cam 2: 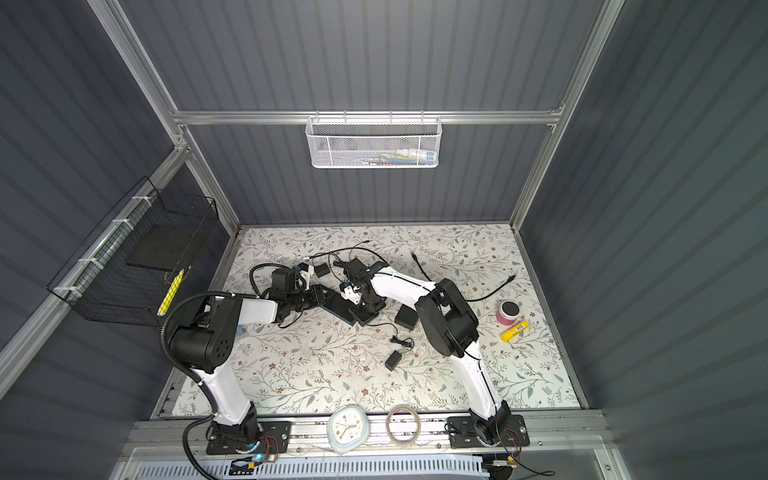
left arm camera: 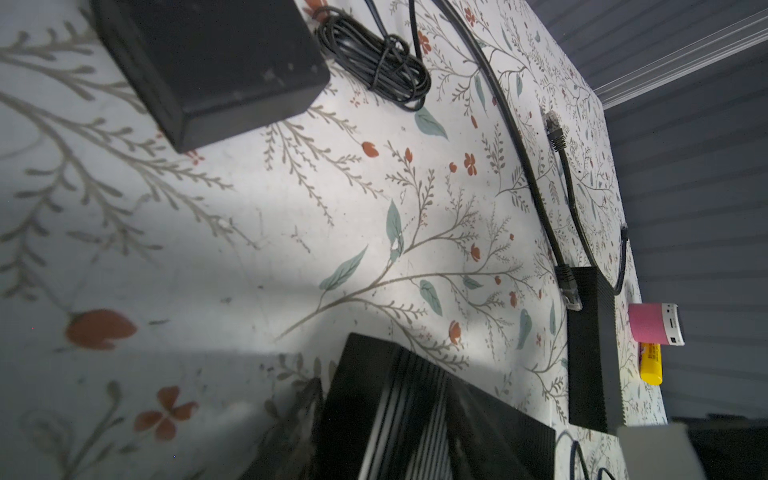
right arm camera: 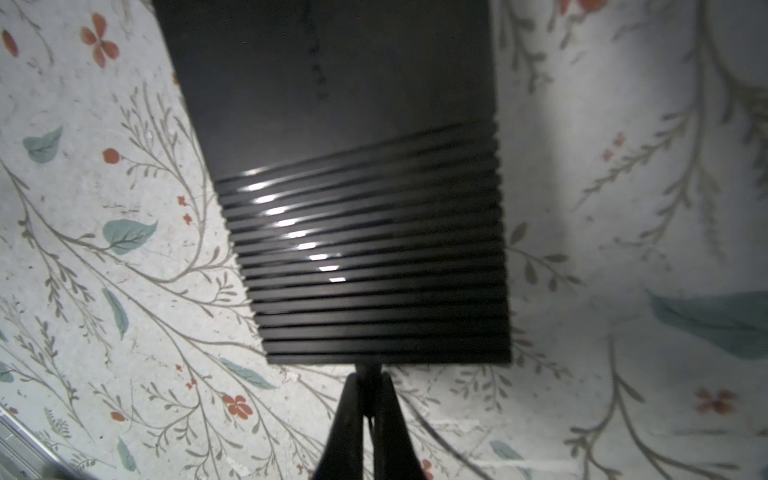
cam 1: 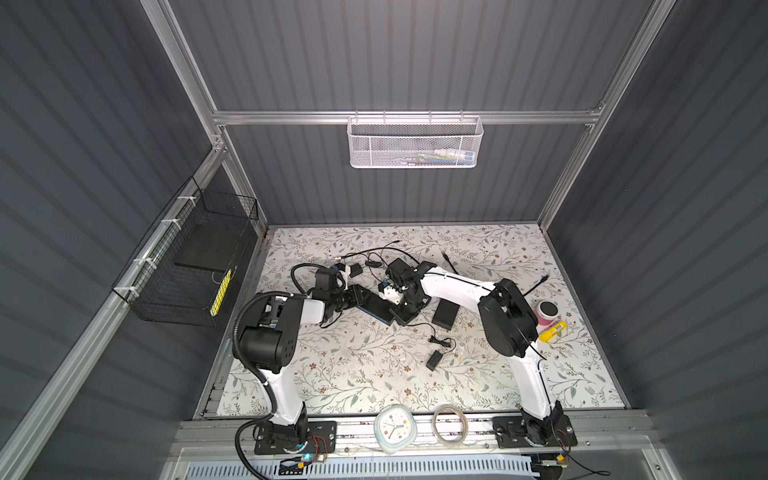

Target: Insert the plug into the switch port

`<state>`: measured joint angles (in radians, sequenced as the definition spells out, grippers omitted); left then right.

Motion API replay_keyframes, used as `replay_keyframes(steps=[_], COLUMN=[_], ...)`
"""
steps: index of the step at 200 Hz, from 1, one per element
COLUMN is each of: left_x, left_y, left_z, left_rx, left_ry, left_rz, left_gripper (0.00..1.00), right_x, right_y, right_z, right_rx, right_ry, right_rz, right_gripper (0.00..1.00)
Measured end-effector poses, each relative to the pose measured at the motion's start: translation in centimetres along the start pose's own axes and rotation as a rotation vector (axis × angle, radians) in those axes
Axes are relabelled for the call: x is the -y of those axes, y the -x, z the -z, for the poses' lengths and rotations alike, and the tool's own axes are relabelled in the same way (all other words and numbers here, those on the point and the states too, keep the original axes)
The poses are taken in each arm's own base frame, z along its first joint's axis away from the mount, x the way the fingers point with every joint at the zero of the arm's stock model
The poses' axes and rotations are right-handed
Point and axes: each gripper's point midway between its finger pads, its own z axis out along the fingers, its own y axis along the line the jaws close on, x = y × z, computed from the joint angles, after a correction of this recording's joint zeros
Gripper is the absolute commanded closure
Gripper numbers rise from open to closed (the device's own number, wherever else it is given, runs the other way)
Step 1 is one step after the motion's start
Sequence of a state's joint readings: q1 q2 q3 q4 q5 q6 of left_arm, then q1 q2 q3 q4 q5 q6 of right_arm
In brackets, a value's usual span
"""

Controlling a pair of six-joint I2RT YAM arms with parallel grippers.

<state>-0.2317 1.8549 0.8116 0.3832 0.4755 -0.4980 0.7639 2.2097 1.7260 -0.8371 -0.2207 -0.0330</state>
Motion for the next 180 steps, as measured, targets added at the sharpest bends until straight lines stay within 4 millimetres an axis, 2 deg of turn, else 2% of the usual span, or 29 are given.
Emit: replay_keyframes(steps=[180], left_x=[0.0], left_y=[0.7], left_z=[-1.0], left_rx=[0.075], left_ry=[-0.016], left_rz=[-0.018], left_gripper=[0.52], right_x=[1.1], right_y=[0.8], right_z=[0.0], right_rx=[-0.075], right_ry=[-0.013], right_rz=[-0.017], right_gripper=[1.0])
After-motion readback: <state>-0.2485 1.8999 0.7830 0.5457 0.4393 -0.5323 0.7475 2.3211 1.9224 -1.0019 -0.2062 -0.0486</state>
